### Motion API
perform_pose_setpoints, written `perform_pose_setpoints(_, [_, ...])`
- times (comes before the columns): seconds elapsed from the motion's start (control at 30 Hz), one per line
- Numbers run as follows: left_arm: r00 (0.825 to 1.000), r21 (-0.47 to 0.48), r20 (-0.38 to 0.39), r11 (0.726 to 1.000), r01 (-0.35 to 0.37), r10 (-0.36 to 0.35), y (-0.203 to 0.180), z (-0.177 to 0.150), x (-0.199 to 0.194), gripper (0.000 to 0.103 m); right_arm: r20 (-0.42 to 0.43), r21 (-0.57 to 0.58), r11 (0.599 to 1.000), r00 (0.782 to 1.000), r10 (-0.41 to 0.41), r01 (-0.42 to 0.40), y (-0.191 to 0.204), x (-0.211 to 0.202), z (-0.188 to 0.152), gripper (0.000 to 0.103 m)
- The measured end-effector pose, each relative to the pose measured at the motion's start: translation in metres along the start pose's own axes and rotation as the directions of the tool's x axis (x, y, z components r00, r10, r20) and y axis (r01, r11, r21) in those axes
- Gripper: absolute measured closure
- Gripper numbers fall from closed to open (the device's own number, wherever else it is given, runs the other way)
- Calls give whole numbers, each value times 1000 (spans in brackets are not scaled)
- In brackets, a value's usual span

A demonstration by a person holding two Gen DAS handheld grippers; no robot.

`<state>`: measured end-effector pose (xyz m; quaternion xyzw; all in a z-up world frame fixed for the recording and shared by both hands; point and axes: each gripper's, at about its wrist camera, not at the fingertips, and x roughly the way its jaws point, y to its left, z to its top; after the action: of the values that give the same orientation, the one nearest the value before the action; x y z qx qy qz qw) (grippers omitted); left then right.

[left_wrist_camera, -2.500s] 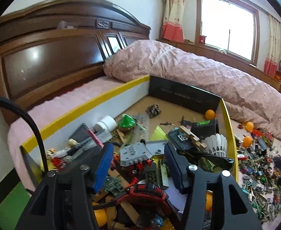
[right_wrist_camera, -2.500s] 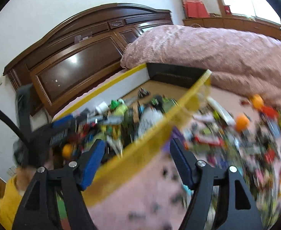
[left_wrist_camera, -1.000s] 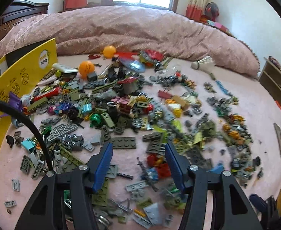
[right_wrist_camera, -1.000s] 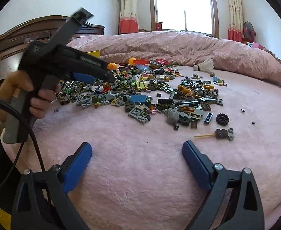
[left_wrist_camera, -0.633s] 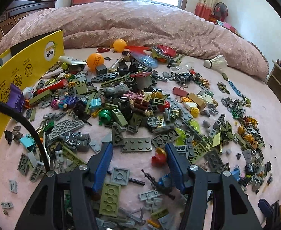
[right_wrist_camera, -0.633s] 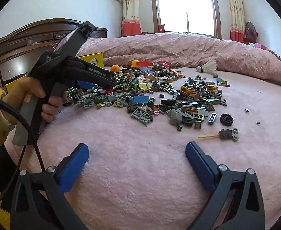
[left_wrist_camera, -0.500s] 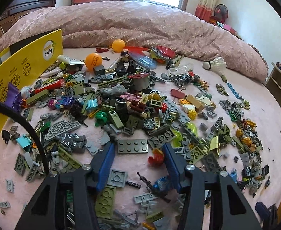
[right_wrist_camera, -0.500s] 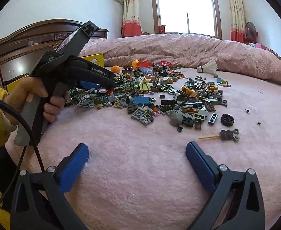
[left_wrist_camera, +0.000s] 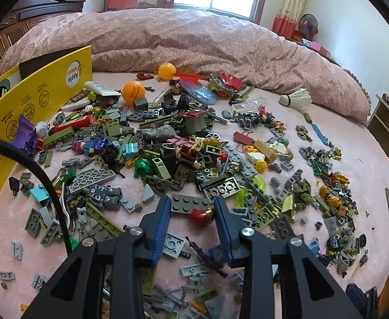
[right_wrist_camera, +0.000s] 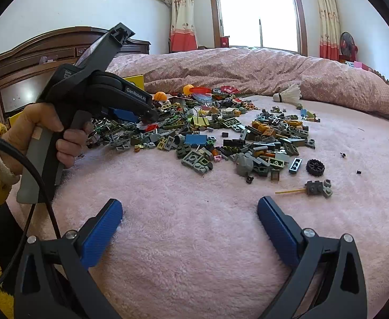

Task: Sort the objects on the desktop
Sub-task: 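Lower the left tool into the pile and close on a small grey piece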

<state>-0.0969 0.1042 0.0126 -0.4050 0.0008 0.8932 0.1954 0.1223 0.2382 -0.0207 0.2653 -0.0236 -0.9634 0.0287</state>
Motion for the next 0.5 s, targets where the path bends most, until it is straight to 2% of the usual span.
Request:
perform_pose_setpoints(0.27, [1000, 56, 2, 998, 6, -7, -10, -8, -11, 69, 0, -3, 1000, 1000, -4, 4, 0, 0, 0, 0])
perform_pose_setpoints(0.5, [996, 70, -17, 994, 85, -84, -17, -34, -57, 69, 1, -5, 1000, 1000, -7, 7, 0, 0, 0, 0])
